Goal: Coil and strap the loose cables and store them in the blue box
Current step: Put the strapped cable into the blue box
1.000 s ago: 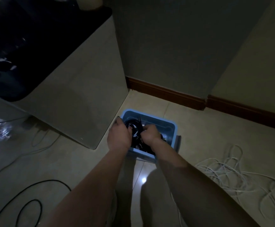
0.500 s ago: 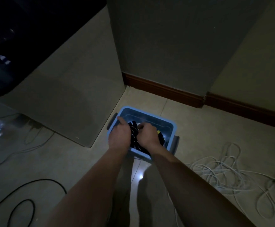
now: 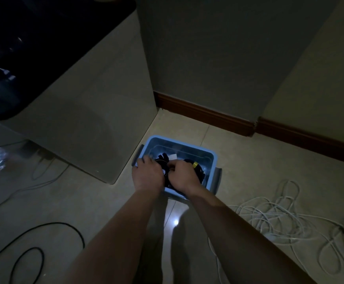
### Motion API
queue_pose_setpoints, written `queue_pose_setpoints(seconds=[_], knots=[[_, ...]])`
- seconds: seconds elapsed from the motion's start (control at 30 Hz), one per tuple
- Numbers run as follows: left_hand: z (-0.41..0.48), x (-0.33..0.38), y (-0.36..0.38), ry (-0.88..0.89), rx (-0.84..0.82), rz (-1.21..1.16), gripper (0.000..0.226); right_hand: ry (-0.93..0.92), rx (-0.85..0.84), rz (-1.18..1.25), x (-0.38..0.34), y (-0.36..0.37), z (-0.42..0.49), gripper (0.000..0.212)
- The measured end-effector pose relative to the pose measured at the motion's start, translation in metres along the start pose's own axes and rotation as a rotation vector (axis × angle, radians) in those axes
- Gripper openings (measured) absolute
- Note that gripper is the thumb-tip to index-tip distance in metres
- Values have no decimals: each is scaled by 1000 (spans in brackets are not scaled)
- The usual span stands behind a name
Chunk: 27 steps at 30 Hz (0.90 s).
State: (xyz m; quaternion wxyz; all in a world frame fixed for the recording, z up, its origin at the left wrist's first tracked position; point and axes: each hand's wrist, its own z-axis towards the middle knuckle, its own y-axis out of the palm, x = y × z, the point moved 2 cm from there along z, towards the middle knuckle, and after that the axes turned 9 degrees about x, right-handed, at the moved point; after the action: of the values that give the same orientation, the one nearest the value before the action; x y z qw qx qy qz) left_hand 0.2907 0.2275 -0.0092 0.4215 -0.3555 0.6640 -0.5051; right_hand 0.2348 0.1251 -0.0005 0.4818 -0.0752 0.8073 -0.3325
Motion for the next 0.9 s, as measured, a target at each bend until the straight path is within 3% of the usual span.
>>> queue_pose_setpoints(seconds=[0.13, 0.47, 0.7, 0.9], knots=[[1, -4, -5, -39, -84, -116, 46, 0, -7, 25, -2, -5, -7, 39], [-54, 2, -51, 58, 2, -263, 33, -4, 61, 15, -19, -52, -63, 28], [-124, 37, -86, 281, -244, -363, 23, 36, 100, -48, 10, -98, -135, 35], [-184, 71, -98, 388, -365, -409, 28, 184, 140, -77, 82, -148, -204, 32]])
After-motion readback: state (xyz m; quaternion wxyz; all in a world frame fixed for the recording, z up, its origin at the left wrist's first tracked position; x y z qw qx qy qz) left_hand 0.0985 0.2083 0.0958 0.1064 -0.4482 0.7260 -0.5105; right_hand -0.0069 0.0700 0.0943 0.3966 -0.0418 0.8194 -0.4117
